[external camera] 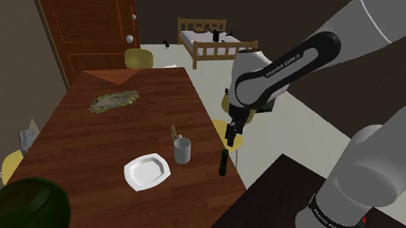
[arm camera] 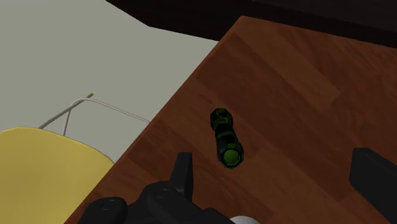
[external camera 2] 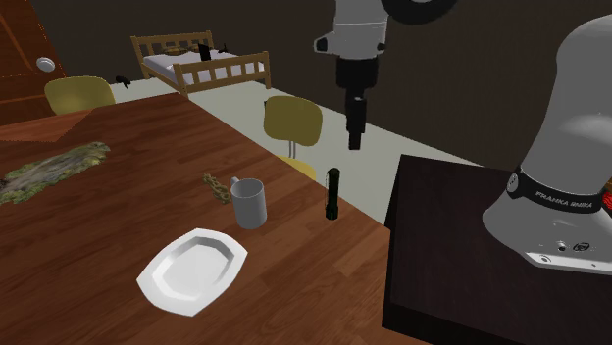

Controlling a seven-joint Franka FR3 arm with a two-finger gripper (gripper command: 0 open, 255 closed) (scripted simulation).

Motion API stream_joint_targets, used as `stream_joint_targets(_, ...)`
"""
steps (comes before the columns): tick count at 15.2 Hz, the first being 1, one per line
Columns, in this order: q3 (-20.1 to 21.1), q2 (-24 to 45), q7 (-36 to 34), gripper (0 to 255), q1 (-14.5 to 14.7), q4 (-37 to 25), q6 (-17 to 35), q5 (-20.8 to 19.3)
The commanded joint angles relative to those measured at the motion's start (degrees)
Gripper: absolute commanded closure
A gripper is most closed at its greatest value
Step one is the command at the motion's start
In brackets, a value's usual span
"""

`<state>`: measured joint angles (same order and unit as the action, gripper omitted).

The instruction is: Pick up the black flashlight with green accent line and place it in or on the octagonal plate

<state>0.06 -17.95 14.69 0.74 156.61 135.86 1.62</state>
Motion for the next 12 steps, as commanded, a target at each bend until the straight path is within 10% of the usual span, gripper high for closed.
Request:
stream_joint_targets(1, -0.3, 5.0, 0.9, 0, -0.2, 0.1, 5.8, -0.3)
stream_joint_targets(12, -0.4, 20.9, 2.1, 0, -0.1, -1.0, 21.2, -0.1)
